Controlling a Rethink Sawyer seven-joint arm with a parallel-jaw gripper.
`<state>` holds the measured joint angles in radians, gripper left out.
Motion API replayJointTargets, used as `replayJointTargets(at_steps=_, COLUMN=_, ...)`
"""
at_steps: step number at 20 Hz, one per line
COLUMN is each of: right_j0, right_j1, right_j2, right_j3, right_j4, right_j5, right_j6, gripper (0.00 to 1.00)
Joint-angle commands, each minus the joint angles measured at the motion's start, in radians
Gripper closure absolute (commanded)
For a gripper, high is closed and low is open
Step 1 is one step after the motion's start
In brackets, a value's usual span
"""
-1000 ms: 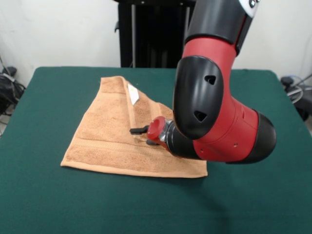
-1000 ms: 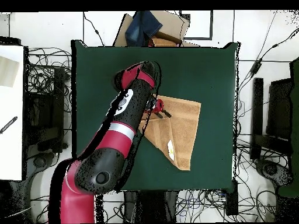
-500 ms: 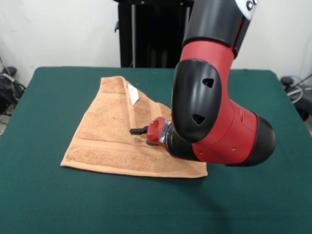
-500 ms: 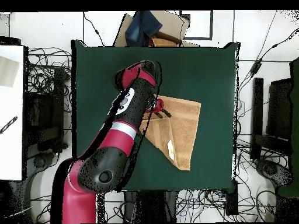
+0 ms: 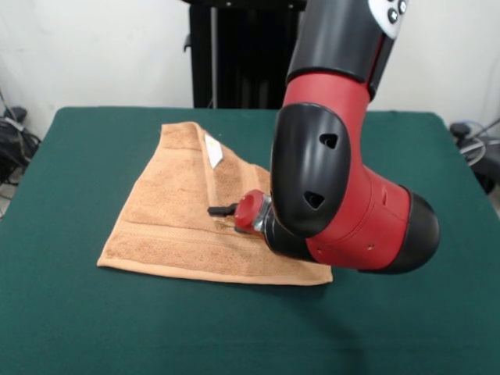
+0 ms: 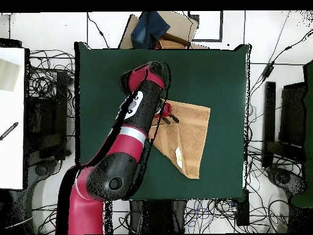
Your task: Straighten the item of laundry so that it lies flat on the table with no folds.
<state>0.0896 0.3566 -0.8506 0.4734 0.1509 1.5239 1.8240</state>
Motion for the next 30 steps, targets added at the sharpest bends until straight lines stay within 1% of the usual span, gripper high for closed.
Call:
replayJointTargets(at_steps=1, right_j0=-0.016, right_j1=0.032, right_j2=0.077, right_j3=-0.043, right_j4=-0.007, right_j5=-0.011, right_j6=0.064, gripper=0.0)
replayJointTargets(at_steps=5, right_j0=-0.023, right_j1=0.046, right_j2=0.079, right_j3=-0.058, right_j4=-0.002, right_j5=-0.012, right_j6=0.073, gripper=0.0)
replayJointTargets(at_steps=8, right_j0=-0.047, right_j1=0.08, right_j2=0.065, right_j3=-0.127, right_j4=0.008, right_j5=0.004, right_j6=0.061, gripper=0.0)
replayJointTargets(at_steps=10, right_j0=-0.055, right_j1=0.09, right_j2=0.06, right_j3=-0.149, right_j4=0.008, right_j5=0.014, right_j6=0.06, gripper=0.0)
replayJointTargets(at_steps=14, right_j0=-0.043, right_j1=0.073, right_j2=0.076, right_j3=-0.11, right_j4=-0.009, right_j5=0.011, right_j6=0.064, gripper=0.0)
replayJointTargets(at_steps=23, right_j0=0.021, right_j1=-0.016, right_j2=0.132, right_j3=0.086, right_j4=-0.046, right_j5=-0.041, right_j6=0.079, gripper=0.0)
replayJointTargets(at_steps=30, right_j0=0.034, right_j1=-0.037, right_j2=0.143, right_j3=0.129, right_j4=-0.054, right_j5=-0.052, right_j6=0.084, gripper=0.0)
